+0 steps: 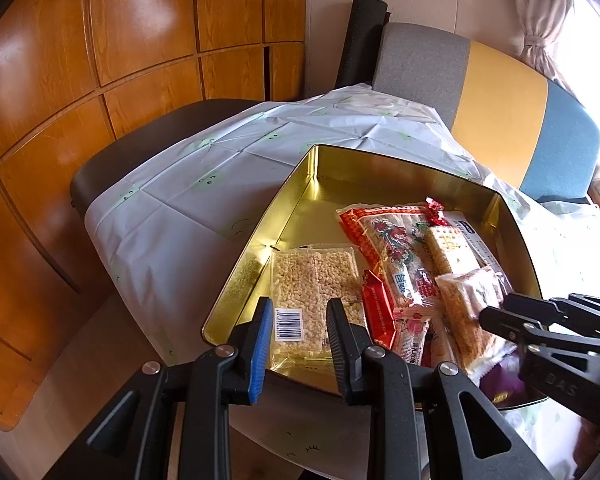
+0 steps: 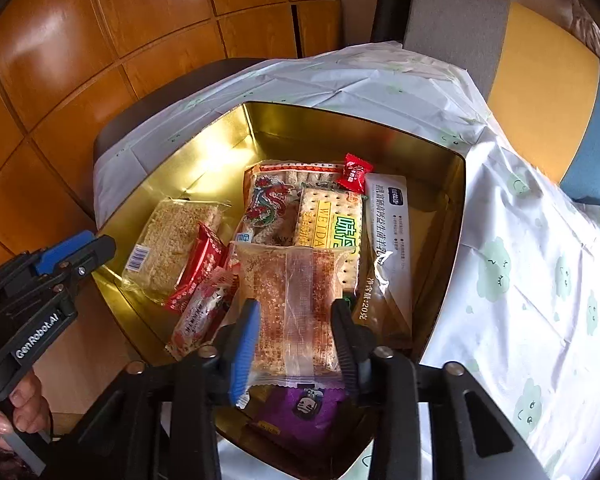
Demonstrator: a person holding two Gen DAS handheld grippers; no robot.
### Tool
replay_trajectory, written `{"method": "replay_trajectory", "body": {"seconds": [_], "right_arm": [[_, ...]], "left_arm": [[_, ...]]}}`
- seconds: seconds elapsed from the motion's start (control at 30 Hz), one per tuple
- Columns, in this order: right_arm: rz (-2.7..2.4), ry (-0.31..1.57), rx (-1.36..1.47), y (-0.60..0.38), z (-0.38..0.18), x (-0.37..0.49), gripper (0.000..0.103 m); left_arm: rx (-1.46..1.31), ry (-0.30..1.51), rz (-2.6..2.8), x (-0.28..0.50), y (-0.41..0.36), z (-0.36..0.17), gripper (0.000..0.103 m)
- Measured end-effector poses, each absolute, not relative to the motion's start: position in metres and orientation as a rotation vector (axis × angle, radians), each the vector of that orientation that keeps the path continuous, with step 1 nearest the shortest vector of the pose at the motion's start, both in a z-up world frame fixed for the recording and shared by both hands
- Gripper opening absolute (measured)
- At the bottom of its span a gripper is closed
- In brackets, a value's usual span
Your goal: Organize snacks
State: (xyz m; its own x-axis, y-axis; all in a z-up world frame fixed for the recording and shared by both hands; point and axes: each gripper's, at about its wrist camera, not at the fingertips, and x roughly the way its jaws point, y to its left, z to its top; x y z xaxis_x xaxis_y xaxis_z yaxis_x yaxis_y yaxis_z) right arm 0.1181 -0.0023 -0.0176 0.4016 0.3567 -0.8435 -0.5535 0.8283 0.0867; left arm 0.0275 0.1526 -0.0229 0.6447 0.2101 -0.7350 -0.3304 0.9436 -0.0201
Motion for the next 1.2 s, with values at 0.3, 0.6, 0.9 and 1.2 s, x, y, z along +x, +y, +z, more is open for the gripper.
{"method": "replay_trajectory", "body": {"seconds": [0.3, 0.6, 0.9, 1.2], "right_arm": [[0.526, 1.027, -0.184, -0.011, -0.031, 0.130, 0.033], [0.499, 1.021, -0.134, -0.020, -0.027, 0.120, 0.034], [0.373, 0.876, -0.081, -0.042, 0.001, 0.085, 0.042], [0.251, 0.833, -0.055, -0.066, -0.001, 0.055, 0.045]], "left_arm": [[-0.144, 0.801, 0.285, 0.025, 0.143, -0.016, 0.031], [-0.133, 0.785, 0.273, 0.019, 0.133, -0.011, 0.040], [-0.133, 0.717, 0.273, 0.004, 0.117, -0.003, 0.049], [-0.110, 0.694, 0.221, -0.004, 0.096, 0.001, 0.062]]}}
